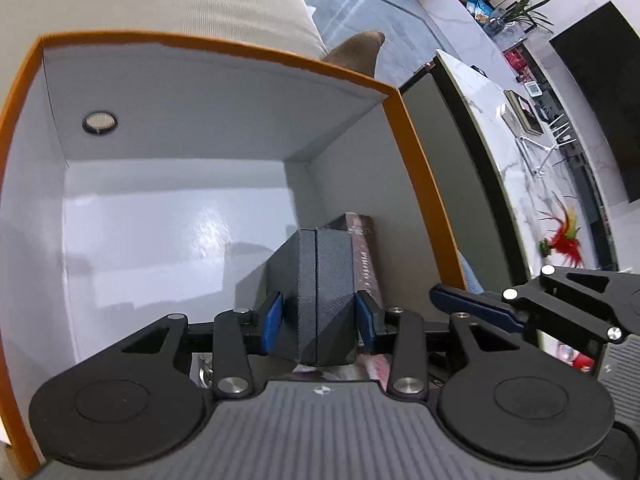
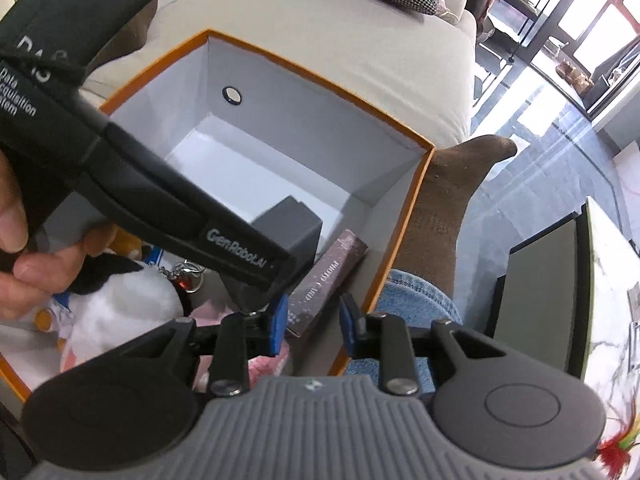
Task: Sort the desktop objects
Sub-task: 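Lower both boxes into the orange box and open both grippers, then withdraw both tools from the orange box toward the remaining items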
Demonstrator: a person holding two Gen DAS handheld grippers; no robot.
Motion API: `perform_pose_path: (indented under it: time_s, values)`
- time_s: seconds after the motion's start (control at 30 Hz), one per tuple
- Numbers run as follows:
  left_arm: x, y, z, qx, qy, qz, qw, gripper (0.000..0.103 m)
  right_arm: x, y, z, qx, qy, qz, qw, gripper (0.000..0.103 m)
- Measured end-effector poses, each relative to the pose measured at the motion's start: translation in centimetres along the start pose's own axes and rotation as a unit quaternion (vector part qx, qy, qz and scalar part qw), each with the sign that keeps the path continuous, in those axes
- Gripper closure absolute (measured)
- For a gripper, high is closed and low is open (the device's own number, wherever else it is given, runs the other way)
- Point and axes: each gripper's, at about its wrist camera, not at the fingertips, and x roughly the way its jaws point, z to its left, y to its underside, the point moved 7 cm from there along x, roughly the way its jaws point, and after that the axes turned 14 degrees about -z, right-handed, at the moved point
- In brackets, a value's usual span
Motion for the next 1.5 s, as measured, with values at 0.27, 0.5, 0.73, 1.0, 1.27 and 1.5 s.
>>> perform_pose_path:
  time_s: [0.27, 0.5, 0.73, 1.0, 1.27, 1.5]
  values:
    - [0.8, 0.0, 0.9, -0.078, 0.025, 0.001, 0.9966, 0.057, 0.4, 0.3, -0.4, -0.007, -0.005, -0.005, 1.0, 0.072]
    - [0.0, 0.0, -0.1, -0.036, 0.018, -0.013, 0.9991, 0.056, 0.4, 0.4, -0.2, -0.01, -0.015, 0.004, 1.0, 0.071]
    - [-1.2, -0.3, -0.6, -0.021, 0.017, -0.025, 0.9993, 0.062, 0.2, 0.7, -0.3, -0.001, -0.024, 0.009, 1.0, 0.071]
    - [-6.0, 0.2, -1.8, 0.038, -0.004, -0.066, 0.9971, 0.066, -0.2, 1.0, 0.1, 0.013, -0.029, 0.015, 0.999, 0.071]
    - [-14.6, 2.4, -1.4, 0.111, -0.056, -0.149, 0.9811, 0.066, -3.3, 0.3, 2.7, 0.019, -0.031, -0.038, 0.999, 0.073]
    - [-21.8, 3.8, 1.2, 0.159, -0.128, -0.207, 0.9568, 0.066, -6.4, -1.6, 6.3, 0.023, -0.052, -0.157, 0.986, 0.071]
